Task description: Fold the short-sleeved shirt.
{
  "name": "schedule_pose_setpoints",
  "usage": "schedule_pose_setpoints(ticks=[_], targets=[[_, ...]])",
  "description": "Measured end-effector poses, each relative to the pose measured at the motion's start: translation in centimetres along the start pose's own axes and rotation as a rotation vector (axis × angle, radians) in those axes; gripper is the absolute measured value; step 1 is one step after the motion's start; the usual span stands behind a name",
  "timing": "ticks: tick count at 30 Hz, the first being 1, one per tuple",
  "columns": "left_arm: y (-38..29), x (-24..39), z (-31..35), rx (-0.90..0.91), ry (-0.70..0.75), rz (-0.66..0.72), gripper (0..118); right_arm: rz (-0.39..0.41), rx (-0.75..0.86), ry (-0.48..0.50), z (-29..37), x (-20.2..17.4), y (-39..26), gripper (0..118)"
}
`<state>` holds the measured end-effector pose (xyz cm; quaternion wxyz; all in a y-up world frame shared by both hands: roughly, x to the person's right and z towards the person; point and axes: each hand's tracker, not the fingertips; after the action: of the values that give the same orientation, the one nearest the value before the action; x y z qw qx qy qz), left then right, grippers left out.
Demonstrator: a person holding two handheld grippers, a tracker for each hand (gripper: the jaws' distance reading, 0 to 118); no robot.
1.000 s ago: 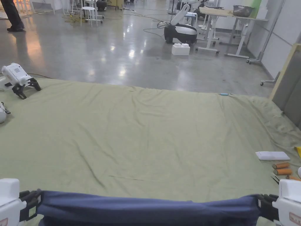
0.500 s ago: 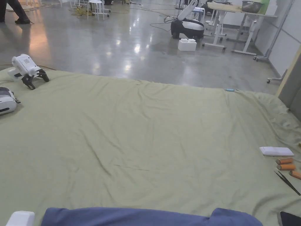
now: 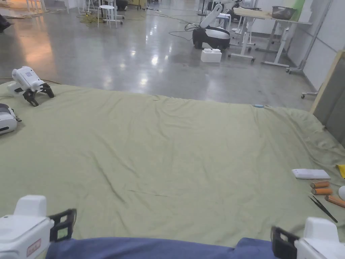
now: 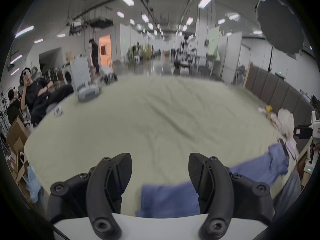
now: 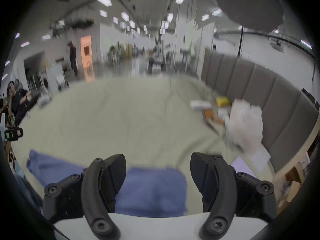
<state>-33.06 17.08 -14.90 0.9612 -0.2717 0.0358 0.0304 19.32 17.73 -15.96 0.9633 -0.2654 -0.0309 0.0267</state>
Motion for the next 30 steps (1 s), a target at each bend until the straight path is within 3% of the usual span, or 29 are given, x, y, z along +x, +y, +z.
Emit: schedule_pose_setpoints(ticks=[5, 7, 8, 12, 14, 24, 30], targets=[[3.5, 4.5, 1.7, 0.228, 0.040, -0.042, 70, -0.029, 0.289, 0.011, 1.3, -4.8, 3.9, 80], [4.4, 5.9, 2.6, 0.312, 0.044, -0.025, 63, -0.044, 0.370, 0.016, 1.5, -6.7, 4.8, 71], [4.6, 6.4, 3.0, 0.343, 0.043, -0.031, 56, -0.045, 0.389, 0.008, 1.7, -7.4, 5.0, 63], [5.0, 8.7, 4.4, 0.448, 0.062, -0.083, 17, -0.042, 0.452, 0.014, 2.1, -9.7, 5.6, 6], [4.8, 9.4, 4.9, 0.472, 0.075, -0.094, 0, -0.040, 0.480, 0.020, 2.4, -10.5, 5.5, 4], [4.5, 7.0, 5.5, 0.436, 0.100, -0.096, 0, 0.000, 0.526, 0.013, 2.7, -12.1, 5.1, 0], [3.2, -2.3, 1.8, 0.074, -0.081, 0.012, 0, 0.024, 0.468, 0.065, 1.8, -12.2, 4.9, 0]])
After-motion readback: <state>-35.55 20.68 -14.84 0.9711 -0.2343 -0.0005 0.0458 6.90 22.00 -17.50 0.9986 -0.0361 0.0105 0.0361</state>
